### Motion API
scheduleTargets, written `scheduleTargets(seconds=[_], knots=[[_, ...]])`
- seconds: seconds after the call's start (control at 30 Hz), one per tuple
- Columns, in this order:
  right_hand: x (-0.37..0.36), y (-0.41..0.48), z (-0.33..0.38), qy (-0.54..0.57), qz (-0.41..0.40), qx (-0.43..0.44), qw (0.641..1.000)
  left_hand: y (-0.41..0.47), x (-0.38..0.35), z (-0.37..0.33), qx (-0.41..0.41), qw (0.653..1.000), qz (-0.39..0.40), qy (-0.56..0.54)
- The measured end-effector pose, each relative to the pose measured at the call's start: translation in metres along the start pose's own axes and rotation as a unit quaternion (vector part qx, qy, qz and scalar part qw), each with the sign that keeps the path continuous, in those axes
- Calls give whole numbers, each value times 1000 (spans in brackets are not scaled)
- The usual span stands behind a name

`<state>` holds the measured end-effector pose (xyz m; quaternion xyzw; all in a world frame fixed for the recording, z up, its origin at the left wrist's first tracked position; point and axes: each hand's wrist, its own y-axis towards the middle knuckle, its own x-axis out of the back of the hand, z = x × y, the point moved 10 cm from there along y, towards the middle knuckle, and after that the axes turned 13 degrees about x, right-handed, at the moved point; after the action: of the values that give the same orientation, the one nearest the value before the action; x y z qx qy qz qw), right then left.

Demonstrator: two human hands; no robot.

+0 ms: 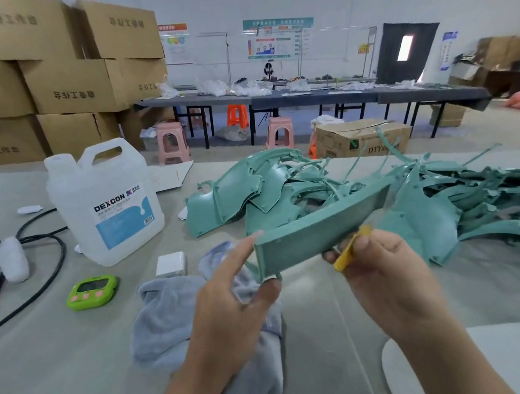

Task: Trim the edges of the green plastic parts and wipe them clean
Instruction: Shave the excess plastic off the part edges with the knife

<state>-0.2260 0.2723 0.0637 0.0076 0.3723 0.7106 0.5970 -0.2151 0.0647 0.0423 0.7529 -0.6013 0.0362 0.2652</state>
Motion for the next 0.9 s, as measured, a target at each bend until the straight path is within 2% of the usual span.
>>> scheduleTargets(seconds=[0.13,0.23,0.33,0.43,0.53,0.63,0.73,0.8,0.9], knots=[[6,-8,-27,-1,-36,-74,997,-8,9,-22,-70,995,-59,34],[23,-11,-37,-19,-102,-101,990,-14,20,-38,-127,986,-103,38],[47,-17,-43,-76,-171,-140,972,-13,20,-49,-191,973,-105,75],[65,-19,-40,-201,-186,-146,951,-9,14,-36,-202,958,-121,166],[65,-15,-28,-338,-155,-98,923,-3,10,-10,-137,965,-117,190],[49,-16,-28,-482,-89,-75,868,4,14,9,-56,977,-120,165],[28,-19,-34,-564,-19,-72,822,4,13,11,-48,976,-124,174],[16,-22,-37,-555,-1,-61,830,7,11,17,-36,975,-118,183],[-10,-24,-33,-555,43,3,831,10,9,23,-20,975,-108,194]])
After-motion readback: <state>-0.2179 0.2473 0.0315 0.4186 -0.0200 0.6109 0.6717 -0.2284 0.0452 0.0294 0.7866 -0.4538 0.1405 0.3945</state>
